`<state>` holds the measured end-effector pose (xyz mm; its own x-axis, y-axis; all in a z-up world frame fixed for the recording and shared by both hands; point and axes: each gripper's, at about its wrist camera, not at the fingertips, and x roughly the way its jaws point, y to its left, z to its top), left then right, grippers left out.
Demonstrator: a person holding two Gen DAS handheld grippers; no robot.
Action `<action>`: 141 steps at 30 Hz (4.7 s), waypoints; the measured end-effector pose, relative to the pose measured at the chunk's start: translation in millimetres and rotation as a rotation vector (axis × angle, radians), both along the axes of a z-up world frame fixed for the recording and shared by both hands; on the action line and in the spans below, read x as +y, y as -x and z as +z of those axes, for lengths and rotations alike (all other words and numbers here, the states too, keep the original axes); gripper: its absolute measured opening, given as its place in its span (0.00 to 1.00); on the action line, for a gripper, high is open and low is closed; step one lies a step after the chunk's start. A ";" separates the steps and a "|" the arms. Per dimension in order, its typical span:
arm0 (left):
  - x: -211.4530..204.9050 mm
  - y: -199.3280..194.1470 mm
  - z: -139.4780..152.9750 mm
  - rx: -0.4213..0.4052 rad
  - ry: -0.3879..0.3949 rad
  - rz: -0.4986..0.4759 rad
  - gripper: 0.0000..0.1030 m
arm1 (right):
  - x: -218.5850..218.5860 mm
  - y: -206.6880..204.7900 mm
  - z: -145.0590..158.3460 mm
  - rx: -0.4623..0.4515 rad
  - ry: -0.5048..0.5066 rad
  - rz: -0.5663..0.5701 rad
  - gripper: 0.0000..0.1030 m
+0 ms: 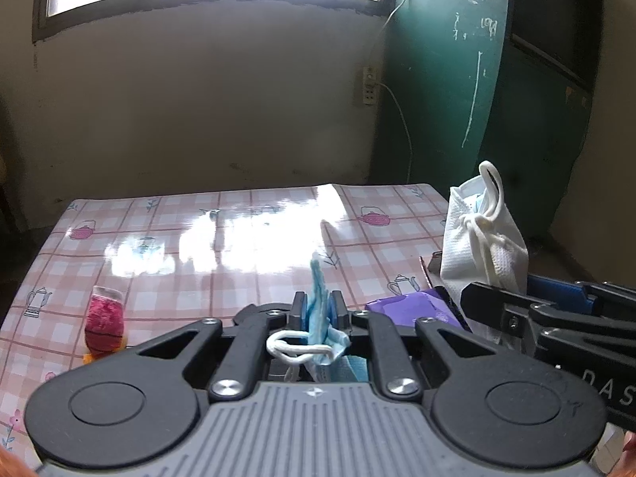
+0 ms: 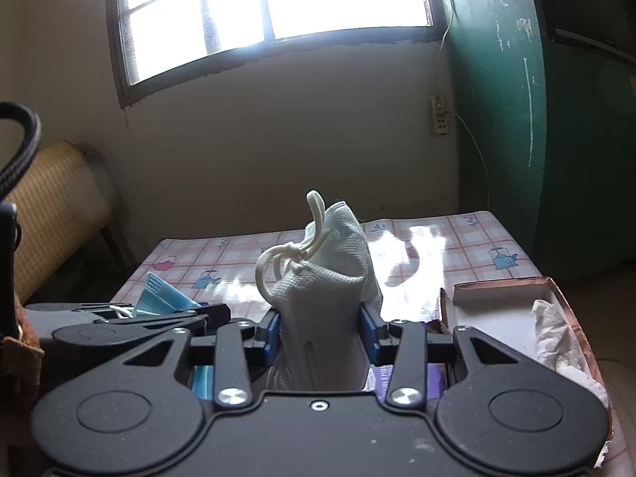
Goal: Organize soft objects
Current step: 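Lift both masks and carry them toward the cardboard box, then open the left gripper over the box dropping the blue mask while the right drops the white mask, then move both open grippers back toward the remaining items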
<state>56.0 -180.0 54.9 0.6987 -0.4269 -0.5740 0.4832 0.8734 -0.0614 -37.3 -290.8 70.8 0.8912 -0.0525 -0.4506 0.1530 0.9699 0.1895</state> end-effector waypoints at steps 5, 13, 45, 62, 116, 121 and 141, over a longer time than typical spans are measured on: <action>-12.0 1.4 -0.4 0.001 0.000 -0.026 0.14 | -10.5 2.5 -1.3 0.003 0.003 -0.022 0.48; -32.1 3.3 -3.1 0.003 -0.004 -0.068 0.14 | -30.2 9.2 -4.0 0.008 0.003 -0.057 0.48; -111.0 16.9 -14.2 0.018 -0.011 -0.227 0.14 | -109.6 32.8 -13.5 0.033 -0.004 -0.189 0.48; -165.3 -2.1 -30.0 0.055 0.020 -0.282 0.14 | -174.1 10.0 -31.1 0.089 -0.008 -0.250 0.48; -69.0 -3.6 1.9 0.029 -0.055 -0.018 0.79 | -79.5 9.8 -16.7 0.106 0.052 -0.178 0.75; -51.8 -4.8 3.7 0.030 -0.044 0.012 0.79 | -62.0 0.6 -13.4 0.105 0.067 -0.146 0.75; 63.6 -13.5 -11.6 0.061 -0.012 0.204 0.80 | 51.6 -41.1 -23.7 0.122 0.093 0.080 0.76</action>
